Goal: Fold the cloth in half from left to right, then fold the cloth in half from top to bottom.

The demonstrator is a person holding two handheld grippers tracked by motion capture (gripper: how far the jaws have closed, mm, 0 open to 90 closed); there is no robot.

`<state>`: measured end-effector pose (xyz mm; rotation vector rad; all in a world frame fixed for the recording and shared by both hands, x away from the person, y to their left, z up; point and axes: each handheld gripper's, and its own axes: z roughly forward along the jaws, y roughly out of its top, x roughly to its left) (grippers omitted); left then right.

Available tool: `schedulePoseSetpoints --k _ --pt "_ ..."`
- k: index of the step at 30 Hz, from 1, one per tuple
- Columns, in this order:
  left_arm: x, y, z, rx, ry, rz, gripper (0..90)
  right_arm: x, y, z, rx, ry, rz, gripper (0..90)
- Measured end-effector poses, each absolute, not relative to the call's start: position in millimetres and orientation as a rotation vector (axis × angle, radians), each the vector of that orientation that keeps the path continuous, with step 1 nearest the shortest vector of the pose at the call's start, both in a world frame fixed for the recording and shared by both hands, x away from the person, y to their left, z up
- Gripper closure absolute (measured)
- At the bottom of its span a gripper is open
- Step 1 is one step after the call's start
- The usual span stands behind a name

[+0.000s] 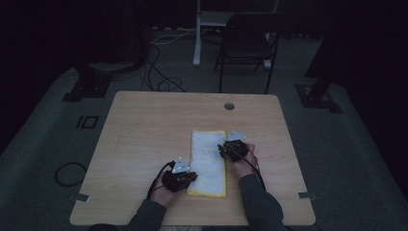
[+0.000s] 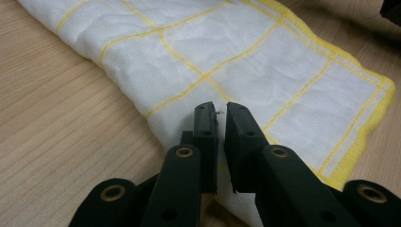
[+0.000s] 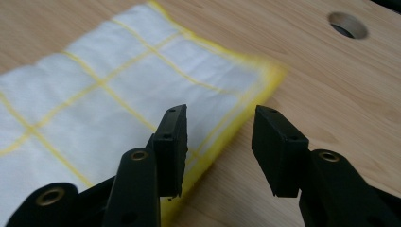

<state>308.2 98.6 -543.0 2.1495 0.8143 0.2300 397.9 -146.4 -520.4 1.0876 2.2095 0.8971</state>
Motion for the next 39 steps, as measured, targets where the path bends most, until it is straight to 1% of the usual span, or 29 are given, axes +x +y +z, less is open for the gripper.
schedulePoseSetpoints --k 8,14,19,23,26,34,36,37,38,39 --pt "310.2 99.8 -541.1 2.137 0.823 0.247 81.2 399.6 -161.2 -519.0 1.139 2.186 0.909 55.7" --pt "322.5 105.3 -534.3 2.093 0.858 0.273 77.5 402.9 -166.2 -518.6 1.154 2.181 0.927 55.7" --pt "341.0 109.2 -526.9 2.058 0.897 0.305 72.0 407.4 -167.9 -518.5 1.176 2.18 0.949 55.7" --pt "359.5 111.9 -521.3 2.039 0.923 0.325 69.5 410.8 -166.9 -517.9 1.176 2.183 0.961 55.2" --pt "374.3 114.3 -517.2 2.001 0.96 0.3 67.6 412.6 -165.9 -518.6 1.185 2.183 0.969 55.2" --pt "403.8 110.9 -512.1 1.994 0.997 0.325 65.9 414.7 -162.1 -521.6 1.183 2.196 0.967 54.5" --pt "403.8 110.9 -512.1 1.994 0.997 0.325 65.2 415.6 -161.6 -521.4 1.183 2.198 0.966 54.5" --pt "418.5 109.1 -512.4 1.989 1.034 0.341 62.9 418.9 -160.6 -520.6 1.178 2.204 0.959 54.0" --pt "418.5 109.1 -512.4 1.989 1.034 0.341 62.7 418.9 -160.6 -520.6 1.178 2.204 0.959 54.0" --pt "427.7 107.8 -513.3 1.984 1.056 0.34 62.4 422.3 -159.6 -519.2 1.172 2.207 0.957 53.7"
